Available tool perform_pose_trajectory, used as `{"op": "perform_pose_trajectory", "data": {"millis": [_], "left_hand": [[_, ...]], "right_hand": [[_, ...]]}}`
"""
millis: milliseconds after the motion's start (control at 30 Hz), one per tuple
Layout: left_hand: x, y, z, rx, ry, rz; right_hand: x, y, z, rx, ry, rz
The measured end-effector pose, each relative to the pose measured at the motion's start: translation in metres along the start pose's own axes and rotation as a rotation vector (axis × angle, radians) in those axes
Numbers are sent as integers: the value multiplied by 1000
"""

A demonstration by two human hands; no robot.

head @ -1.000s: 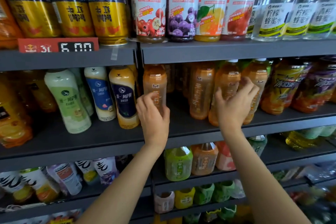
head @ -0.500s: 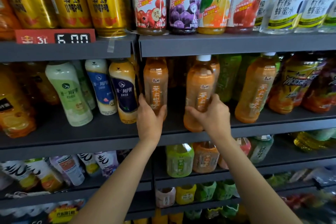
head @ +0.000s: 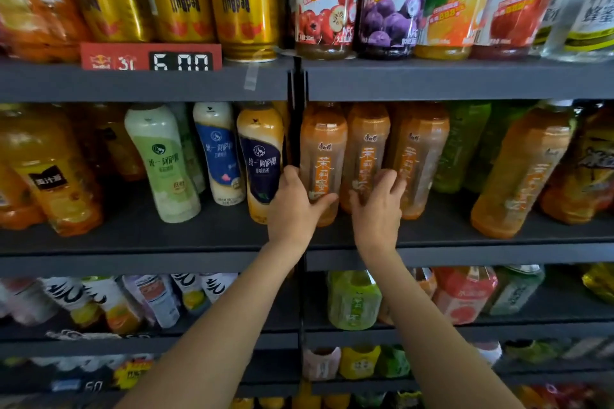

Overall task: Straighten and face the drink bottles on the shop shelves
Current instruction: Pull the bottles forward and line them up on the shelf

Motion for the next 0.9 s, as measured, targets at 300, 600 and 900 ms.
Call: {"op": "perform_pose_trajectory", "data": {"millis": [300, 600, 900], "left_hand": [[-1, 0, -2, -4, 10, -16], [-1, 2, -1, -41, 11, 2], [4, 2, 1, -15, 10, 23]], "right_hand": [[-40, 30, 1, 154, 66, -54], [-63, 30, 3, 133, -8, -91], [-36, -52, 23, 115, 50, 277]]}}
Point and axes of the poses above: each hand's wrist, its own x-axis away from the middle knuckle, its own y-axis out of the palm, z = x × y, the point moved 1 cm from there along -x, towards the middle knuckle, and after that the axes turned 8 degrees about -x, right-handed, at the moved point
